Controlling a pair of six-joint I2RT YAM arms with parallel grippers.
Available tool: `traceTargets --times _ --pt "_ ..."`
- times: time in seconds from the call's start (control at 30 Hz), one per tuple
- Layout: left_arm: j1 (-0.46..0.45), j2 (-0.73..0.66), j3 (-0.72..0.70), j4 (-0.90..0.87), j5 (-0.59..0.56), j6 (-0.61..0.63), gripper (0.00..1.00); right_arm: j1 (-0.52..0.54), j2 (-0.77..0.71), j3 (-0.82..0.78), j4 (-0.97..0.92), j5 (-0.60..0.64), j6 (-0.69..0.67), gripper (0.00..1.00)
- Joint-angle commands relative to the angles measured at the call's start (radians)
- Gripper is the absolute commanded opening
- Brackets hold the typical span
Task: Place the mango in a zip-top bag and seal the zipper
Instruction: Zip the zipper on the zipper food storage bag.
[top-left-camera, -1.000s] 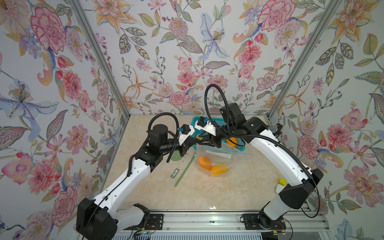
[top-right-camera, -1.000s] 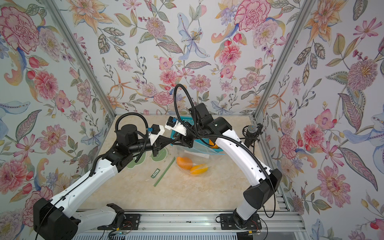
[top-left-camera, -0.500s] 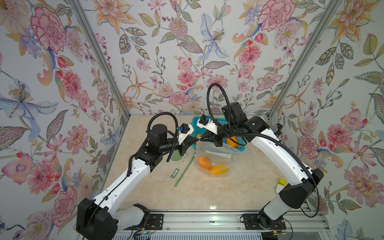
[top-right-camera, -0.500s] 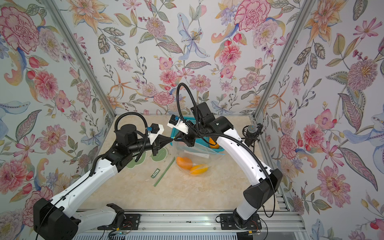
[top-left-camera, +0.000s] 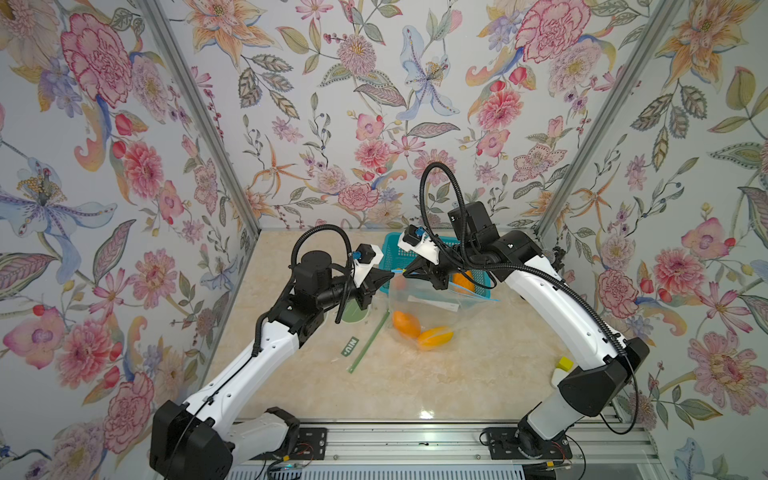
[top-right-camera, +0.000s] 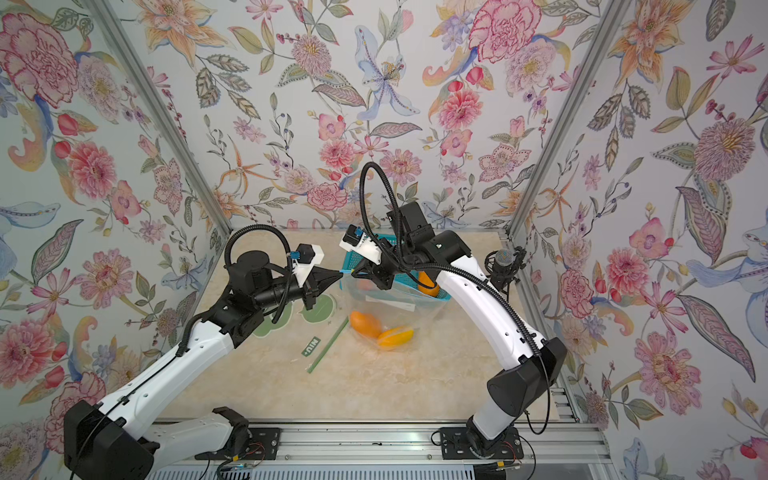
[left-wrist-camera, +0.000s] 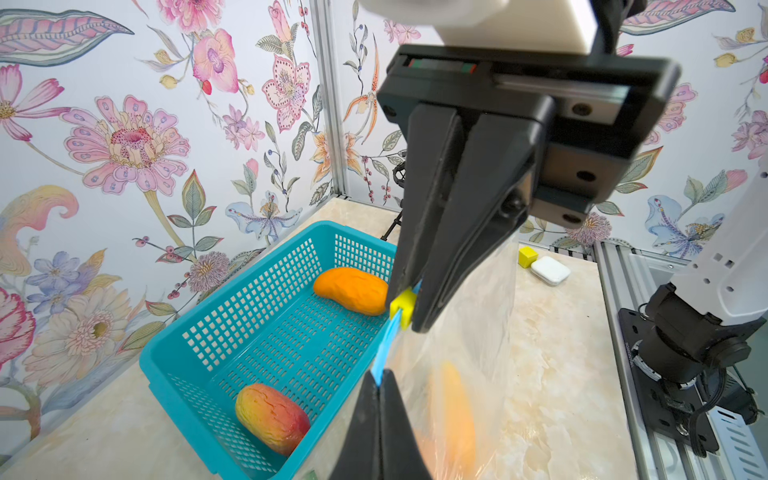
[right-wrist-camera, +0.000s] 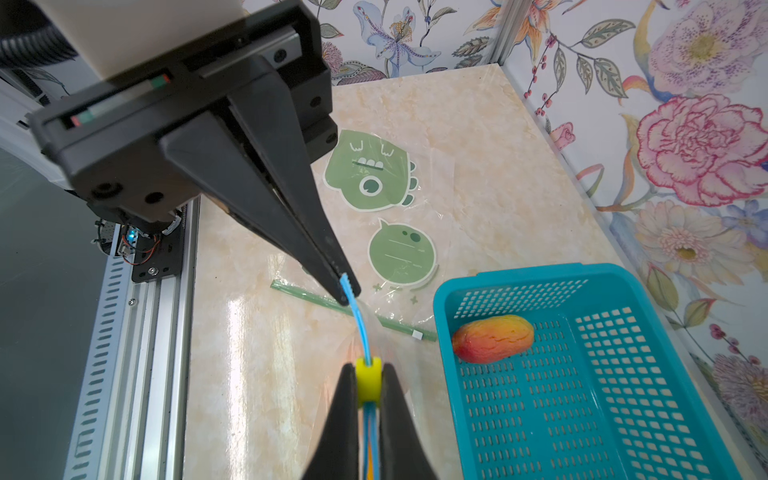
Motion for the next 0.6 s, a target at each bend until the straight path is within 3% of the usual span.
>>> traceTargets --times 0.0,0.57 --pt "0.032 -0.029 -0.019 0.021 -0.043 -0.028 0.00 -0.031 -0.043 -0.019 -0.024 0.008 -0.007 0.00" --pt "0.105 -0.061 -0.047 0.019 -0.137 -0.094 0.00 -0.160 -0.238 -0.217 -0.025 0.007 -0.012 0.00"
